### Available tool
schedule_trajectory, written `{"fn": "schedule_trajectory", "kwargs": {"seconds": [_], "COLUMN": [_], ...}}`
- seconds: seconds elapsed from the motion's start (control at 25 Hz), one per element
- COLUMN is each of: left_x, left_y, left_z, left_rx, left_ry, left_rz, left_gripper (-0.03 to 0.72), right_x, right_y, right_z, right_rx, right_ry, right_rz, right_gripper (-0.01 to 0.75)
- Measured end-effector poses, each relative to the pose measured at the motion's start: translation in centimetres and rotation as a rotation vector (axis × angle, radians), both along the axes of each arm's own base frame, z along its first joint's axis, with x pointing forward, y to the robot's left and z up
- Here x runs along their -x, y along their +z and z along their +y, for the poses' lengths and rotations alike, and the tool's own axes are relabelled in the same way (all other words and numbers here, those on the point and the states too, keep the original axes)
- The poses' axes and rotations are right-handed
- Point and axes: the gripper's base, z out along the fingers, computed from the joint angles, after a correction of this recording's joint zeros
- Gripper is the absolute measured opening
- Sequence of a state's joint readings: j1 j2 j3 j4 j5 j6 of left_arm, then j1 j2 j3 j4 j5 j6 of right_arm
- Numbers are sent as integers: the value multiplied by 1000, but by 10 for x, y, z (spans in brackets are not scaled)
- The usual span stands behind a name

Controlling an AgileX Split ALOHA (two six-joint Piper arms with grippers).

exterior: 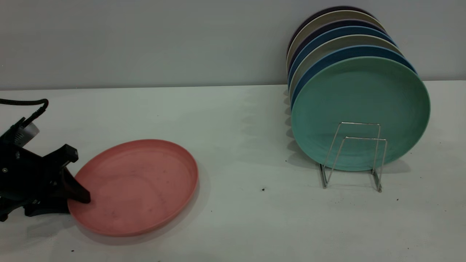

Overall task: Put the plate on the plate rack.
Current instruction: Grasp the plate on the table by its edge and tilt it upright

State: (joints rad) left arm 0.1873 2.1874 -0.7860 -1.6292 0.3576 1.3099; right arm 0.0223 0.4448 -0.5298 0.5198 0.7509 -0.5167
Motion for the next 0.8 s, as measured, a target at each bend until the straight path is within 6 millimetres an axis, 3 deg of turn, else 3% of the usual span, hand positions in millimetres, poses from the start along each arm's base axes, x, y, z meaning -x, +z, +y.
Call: {"fn": "schedule_trajectory", "kwargs": {"seconds": [0.08,0.2,0.56,0.8], "left_x": [0,0,-1,-12], "left_y": [0,0,2,20], "left_z": [0,0,1,1], "left_rx": [0,-6,-50,-76], "left_ry": [-1,-11,-108,-152], "left_rz": [-1,-5,-62,-205], "left_gripper": [97,21,14,14], "right_x": [0,0,-3,-27], "right_y": [0,0,-4,-14], "right_z": [0,0,4,10], "right_rx": [0,0,-35,-67], "right_ry": [0,0,35,93], "right_rz": [0,0,73,182], "right_gripper": [456,456,456,456]}}
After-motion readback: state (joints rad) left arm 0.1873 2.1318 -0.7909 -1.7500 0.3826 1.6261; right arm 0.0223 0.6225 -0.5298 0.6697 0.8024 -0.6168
